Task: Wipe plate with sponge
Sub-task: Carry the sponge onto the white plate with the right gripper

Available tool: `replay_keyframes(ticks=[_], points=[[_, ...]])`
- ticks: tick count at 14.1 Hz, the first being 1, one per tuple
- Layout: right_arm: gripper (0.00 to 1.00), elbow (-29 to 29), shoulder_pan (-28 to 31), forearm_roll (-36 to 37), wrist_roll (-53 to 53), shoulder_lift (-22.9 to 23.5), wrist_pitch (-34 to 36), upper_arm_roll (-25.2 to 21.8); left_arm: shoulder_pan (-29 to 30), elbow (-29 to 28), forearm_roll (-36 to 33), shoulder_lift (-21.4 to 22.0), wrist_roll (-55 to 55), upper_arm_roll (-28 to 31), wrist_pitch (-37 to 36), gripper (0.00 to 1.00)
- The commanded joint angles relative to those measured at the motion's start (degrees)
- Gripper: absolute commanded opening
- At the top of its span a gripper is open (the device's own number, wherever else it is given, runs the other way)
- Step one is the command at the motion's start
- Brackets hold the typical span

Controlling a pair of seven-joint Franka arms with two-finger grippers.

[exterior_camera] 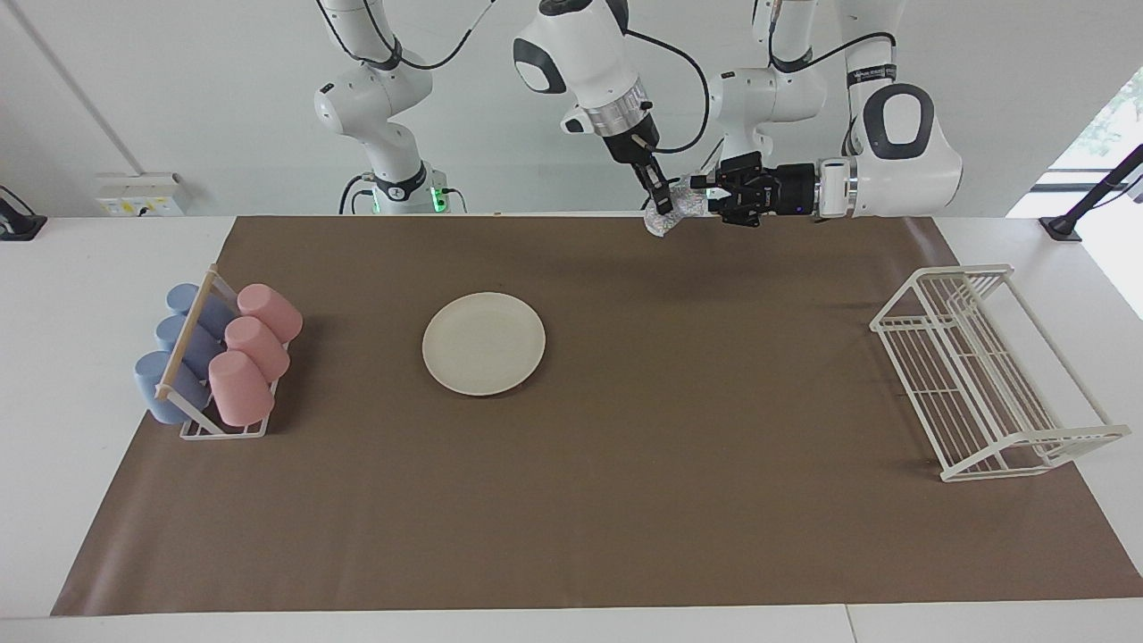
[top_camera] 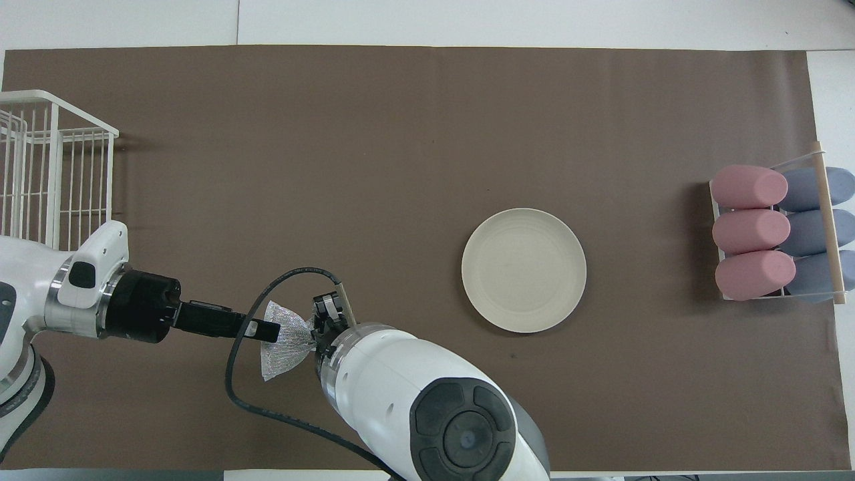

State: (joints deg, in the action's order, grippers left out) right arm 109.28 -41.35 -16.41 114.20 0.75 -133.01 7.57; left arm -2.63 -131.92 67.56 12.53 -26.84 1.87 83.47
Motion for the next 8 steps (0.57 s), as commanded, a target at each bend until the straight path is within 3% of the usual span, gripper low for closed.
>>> replay_keyframes(ticks=[1,3,8], points=[[0.0,0.3,4.7,2.3,-9.7,-1.5,5.6,0.2,-0.1,0.7,-4.3,0.8,1.6,0.3,1.0,1.0],[0.0,0.6,7.7,2.4,-16.9,-2.0,7.9,0.2,0.7,1.2,-8.0,1.0,2.6,0.4,2.1,1.0],[0.0,8.4,18.2,2.4,-33.4,-1.0,6.5,0.2,3.9,4.1,-21.5,0.8,4.1,0.5,4.1,1.0]])
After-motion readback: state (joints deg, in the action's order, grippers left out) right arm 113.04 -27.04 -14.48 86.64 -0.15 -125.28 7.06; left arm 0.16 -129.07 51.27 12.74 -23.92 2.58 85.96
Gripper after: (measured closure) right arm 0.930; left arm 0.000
